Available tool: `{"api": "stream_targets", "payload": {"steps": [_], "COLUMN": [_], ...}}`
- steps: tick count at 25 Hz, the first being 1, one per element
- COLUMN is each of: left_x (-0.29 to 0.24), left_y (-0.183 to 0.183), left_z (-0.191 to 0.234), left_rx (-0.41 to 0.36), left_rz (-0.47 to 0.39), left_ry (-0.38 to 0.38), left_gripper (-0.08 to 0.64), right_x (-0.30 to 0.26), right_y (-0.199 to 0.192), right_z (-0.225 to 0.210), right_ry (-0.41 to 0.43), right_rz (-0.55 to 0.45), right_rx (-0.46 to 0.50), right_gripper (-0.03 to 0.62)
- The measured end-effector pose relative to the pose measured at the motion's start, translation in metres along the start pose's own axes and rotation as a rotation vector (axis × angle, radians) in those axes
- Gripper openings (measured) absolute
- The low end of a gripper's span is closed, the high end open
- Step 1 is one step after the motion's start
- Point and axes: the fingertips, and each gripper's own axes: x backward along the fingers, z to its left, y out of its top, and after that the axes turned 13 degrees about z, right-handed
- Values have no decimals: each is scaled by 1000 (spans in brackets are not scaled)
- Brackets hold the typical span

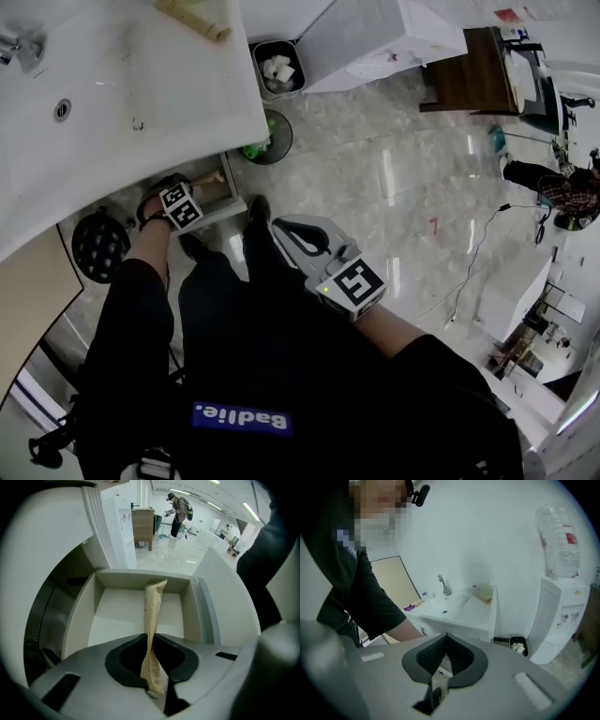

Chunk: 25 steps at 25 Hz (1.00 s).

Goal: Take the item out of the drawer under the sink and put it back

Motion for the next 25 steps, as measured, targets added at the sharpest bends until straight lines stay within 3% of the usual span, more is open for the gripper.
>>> {"api": "stream_targets", "payload": {"steps": [12,19,25], "left_x": [3,39,78], "left_y": [-6,-4,-10], "left_z": [1,4,4], "left_rx": [60,108,196], "left_rz": [19,-42,-116], "left_ry": [-18,34,68], "left_gripper": [47,48,48], "right_x": [12,16,21], "right_y": [-5,6,21], "right_z": [7,17,32], "right_ry": [3,9,22], "right_rz": [-13,-38,-78], "right_rx": [13,43,62], "right_gripper": [0,0,0]}}
